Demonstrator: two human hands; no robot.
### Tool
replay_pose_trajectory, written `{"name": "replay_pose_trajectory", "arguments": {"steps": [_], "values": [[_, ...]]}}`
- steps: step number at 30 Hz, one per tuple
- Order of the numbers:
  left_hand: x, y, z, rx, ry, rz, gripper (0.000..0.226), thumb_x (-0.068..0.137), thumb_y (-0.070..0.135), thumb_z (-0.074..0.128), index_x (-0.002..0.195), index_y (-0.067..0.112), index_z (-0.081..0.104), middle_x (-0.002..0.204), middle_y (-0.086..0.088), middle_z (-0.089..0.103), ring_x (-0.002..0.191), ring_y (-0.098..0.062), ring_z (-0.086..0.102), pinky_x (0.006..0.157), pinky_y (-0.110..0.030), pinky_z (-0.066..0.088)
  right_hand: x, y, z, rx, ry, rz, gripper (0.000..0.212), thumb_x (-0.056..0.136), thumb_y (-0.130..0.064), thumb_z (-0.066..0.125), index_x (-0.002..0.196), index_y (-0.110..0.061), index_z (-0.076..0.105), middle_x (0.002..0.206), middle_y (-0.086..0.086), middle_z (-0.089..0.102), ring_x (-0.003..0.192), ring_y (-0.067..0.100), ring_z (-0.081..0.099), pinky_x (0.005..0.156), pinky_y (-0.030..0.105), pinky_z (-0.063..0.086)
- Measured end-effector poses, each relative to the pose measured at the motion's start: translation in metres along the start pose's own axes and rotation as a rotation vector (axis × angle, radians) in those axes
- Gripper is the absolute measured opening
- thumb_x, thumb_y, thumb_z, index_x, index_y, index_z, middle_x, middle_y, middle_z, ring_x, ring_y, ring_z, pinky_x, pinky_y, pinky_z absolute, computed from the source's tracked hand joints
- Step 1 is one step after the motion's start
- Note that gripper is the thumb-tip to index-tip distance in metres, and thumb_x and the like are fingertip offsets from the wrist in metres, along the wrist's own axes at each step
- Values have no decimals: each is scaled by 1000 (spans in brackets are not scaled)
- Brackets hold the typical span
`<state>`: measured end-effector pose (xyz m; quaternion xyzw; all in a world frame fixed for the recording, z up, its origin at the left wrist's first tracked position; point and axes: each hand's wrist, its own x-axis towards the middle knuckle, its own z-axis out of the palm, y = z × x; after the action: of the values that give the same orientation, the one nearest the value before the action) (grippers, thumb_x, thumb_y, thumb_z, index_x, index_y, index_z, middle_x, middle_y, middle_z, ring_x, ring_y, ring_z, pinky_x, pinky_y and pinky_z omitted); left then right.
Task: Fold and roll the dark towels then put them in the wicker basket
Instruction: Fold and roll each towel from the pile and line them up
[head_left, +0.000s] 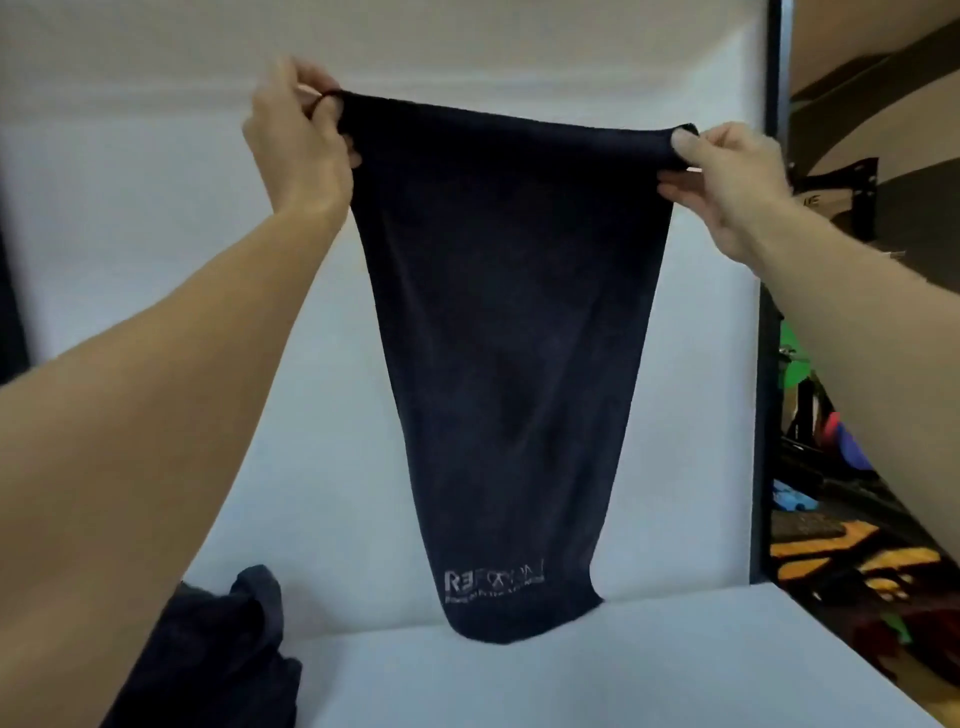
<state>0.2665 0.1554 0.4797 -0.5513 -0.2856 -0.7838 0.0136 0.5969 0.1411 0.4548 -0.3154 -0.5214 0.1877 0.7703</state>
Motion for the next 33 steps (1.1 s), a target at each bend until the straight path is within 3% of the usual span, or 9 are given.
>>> {"name": "replay_pose_trajectory", "arguments": {"steps": [2,4,7,12,15,21,27,31,33], "values": [[-19,11,-28,84,7,116,30,88,9,50,77,37,47,79,13,58,68,-2,60,68,-26,56,-38,-6,-7,-34,-21,-14,24,92,-19,65,77,-18,46,92,4,62,79,19,67,80,31,59],[-37,24,-57,144,-14,190,28,87,17,52,74,40,41,75,22,52,69,6,55,74,-14,49,-77,-16,-11,-117,-8,-46,22,92,-23,63,78,-20,46,85,-1,61,69,13,62,68,26,56],[-63,37,-97,148,-94,186,28,87,20,54,72,40,41,70,22,50,67,4,54,70,-12,46,-126,-28,-18,-226,2,-66,18,91,-31,63,79,-25,50,79,-6,57,59,7,49,51,20,40],[-96,28,-139,170,-181,37,27,85,12,55,79,38,53,76,18,58,69,5,56,68,-11,46,-177,-34,-13,-236,-13,34,23,90,-31,66,75,-28,49,63,-10,52,47,6,38,42,19,29],[-122,3,-147,223,-285,-116,26,86,13,60,76,36,57,77,10,62,71,-2,58,72,-18,50,-197,-15,-14,-330,-33,110,26,88,-30,68,72,-27,47,60,-8,49,42,7,37,41,19,27],[-227,-108,-155,455,-554,-527,11,86,9,68,81,19,69,83,-8,71,72,-23,67,73,-30,54,-245,109,-38,-580,-165,448,18,89,-25,69,81,-14,56,68,5,53,46,12,42,40,20,31],[-322,-233,-136,636,-762,-874,8,88,5,65,85,8,71,83,-6,67,77,-22,61,80,-39,57,-269,264,-57,-730,-291,704,17,86,-25,68,87,-9,62,72,0,55,58,14,45,52,24,33],[-367,-288,-126,822,-908,-891,15,91,8,59,79,15,63,80,-5,61,76,-21,54,67,-31,49,-278,347,-62,-869,-380,785,15,84,-29,68,83,-15,62,90,0,64,80,16,57,68,30,46],[-374,-301,-120,868,-890,-859,14,94,10,54,84,17,61,87,-2,58,80,-20,52,71,-28,42,-277,371,-61,-891,-379,783,15,84,-29,67,84,-15,63,90,-1,64,86,18,59,74,33,47]]}}
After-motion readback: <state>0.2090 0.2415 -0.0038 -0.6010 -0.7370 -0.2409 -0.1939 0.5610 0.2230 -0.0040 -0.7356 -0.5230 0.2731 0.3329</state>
